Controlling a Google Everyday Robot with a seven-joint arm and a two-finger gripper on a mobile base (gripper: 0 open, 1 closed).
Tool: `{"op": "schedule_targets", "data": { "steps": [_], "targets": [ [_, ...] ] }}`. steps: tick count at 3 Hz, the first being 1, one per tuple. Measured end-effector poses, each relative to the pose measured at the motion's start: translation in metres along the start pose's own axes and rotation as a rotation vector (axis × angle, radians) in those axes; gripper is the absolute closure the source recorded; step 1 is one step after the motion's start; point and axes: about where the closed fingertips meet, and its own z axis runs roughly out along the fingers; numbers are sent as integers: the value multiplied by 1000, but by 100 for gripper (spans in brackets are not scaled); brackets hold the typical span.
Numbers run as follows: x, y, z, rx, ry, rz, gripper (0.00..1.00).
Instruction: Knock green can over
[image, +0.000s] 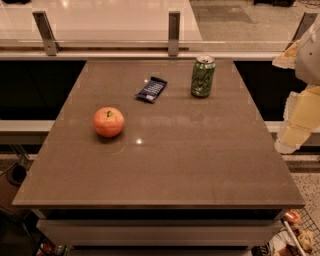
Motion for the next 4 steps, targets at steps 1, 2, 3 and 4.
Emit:
{"op": "schedule_targets", "data": {
  "steps": [1, 2, 3, 4],
  "targets": [
    [0, 0, 0, 0, 0, 0, 0],
    [9, -21, -6, 43, -38, 71, 0],
    [30, -51, -13, 126, -113, 189, 0],
    [45, -89, -14, 226, -223, 276, 0]
  ]
}}
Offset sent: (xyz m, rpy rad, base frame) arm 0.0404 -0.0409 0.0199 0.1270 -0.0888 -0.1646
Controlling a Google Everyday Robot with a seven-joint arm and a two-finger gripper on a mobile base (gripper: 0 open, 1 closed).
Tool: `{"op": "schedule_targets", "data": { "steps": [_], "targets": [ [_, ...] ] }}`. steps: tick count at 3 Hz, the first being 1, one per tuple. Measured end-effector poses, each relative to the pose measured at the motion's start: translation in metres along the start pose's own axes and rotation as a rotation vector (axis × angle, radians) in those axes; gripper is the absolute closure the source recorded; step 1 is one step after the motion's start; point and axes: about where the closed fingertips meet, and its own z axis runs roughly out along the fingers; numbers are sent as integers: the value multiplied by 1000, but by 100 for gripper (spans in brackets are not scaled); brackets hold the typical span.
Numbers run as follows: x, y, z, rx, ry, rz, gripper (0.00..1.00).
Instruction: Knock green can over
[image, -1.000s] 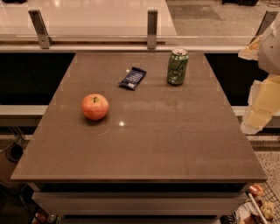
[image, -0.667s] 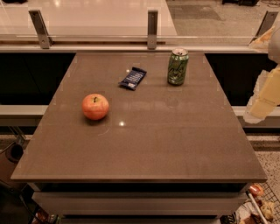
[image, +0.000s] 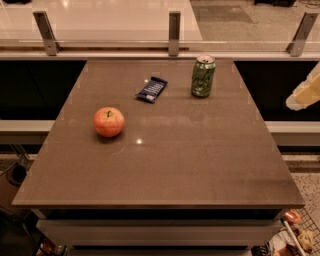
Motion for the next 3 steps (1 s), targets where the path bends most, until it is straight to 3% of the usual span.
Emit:
{"op": "schedule_targets", "data": {
  "steps": [1, 2, 3],
  "targets": [
    [-6, -38, 20, 56, -141, 48, 0],
    [-19, -64, 54, 60, -293, 79, 0],
    [-28, -72, 89, 42, -416, 118, 0]
  ]
}}
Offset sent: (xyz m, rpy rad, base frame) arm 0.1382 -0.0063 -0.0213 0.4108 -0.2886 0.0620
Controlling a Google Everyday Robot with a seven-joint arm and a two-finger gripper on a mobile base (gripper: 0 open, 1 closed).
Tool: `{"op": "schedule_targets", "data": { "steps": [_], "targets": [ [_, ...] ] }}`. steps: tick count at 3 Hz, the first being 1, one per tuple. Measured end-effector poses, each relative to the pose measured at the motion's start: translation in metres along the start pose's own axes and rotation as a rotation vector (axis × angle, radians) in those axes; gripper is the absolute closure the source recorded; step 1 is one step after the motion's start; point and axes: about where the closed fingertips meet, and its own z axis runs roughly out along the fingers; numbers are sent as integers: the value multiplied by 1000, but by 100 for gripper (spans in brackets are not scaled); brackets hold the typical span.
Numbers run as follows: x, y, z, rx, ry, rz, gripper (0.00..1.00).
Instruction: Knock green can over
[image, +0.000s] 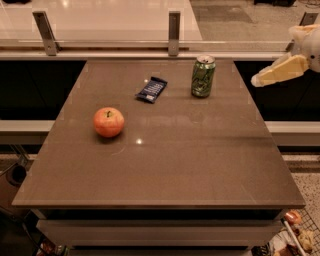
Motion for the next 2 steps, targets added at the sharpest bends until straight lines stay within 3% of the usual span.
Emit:
{"op": "schedule_targets", "data": {
  "steps": [1, 2],
  "targets": [
    [7, 2, 30, -22, -94, 58, 0],
    [7, 2, 30, -23, -94, 58, 0]
  ]
}}
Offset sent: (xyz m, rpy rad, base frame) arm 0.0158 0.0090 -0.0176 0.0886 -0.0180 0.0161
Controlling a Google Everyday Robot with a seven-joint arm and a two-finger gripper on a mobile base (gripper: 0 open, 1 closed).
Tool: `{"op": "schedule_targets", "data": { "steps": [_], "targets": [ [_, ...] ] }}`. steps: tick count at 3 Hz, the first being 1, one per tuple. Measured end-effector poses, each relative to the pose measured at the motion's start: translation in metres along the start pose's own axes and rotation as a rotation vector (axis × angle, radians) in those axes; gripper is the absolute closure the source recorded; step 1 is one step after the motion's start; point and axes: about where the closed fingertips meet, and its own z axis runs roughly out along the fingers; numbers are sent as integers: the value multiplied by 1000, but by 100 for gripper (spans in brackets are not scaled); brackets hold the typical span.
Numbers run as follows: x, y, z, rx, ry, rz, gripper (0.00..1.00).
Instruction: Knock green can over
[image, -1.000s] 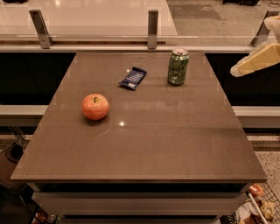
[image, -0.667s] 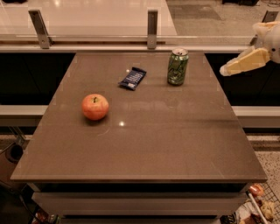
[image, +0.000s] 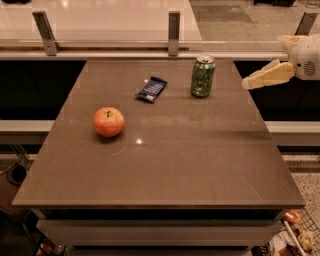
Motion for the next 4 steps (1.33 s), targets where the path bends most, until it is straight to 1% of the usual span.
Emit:
{"op": "schedule_targets", "data": {
  "steps": [1, 2, 3, 4],
  "targets": [
    [-1, -9, 21, -18, -49, 40, 0],
    [-5, -19, 47, -29, -117, 89, 0],
    [-8, -24, 69, -28, -165, 124, 0],
    [-8, -22, 83, -16, -190, 145, 0]
  ]
}}
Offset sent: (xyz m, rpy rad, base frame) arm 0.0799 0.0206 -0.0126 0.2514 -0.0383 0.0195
